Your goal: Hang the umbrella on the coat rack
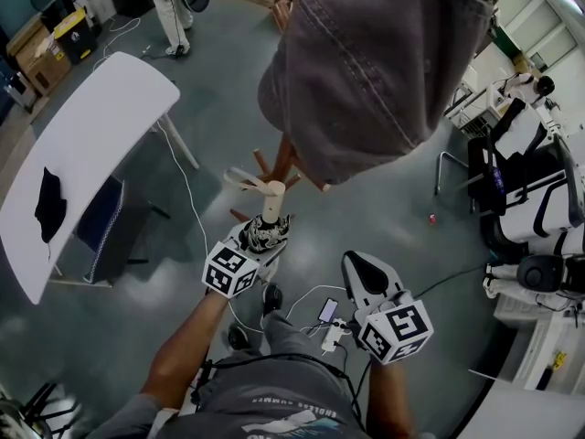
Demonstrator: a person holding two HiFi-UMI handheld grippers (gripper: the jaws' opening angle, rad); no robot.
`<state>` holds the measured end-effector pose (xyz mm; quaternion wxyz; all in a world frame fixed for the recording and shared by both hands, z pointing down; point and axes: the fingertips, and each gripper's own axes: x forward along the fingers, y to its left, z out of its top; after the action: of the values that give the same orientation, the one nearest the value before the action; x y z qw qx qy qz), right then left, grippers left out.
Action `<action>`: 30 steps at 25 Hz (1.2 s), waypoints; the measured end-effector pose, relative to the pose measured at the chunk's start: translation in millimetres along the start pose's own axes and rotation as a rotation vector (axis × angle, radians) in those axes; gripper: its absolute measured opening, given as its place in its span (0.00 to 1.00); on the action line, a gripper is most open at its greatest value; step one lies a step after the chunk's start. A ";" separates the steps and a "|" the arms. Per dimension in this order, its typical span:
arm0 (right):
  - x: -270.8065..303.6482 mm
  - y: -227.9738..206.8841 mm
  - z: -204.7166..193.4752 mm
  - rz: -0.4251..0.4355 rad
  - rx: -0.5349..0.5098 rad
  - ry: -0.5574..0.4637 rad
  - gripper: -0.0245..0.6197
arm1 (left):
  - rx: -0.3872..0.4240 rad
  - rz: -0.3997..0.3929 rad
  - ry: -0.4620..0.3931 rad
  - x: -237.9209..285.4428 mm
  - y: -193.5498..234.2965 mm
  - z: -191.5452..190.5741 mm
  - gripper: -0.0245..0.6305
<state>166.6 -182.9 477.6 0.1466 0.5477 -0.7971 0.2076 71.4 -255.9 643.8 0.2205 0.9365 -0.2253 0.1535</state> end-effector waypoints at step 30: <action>3.0 2.0 -3.9 0.007 -0.002 0.023 0.09 | -0.070 0.056 0.012 -4.8 5.3 -37.8 0.45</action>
<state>163.7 -182.8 482.0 0.1553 0.5423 -0.7975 0.2137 57.6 -240.3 676.1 0.2502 0.9206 -0.2552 0.1572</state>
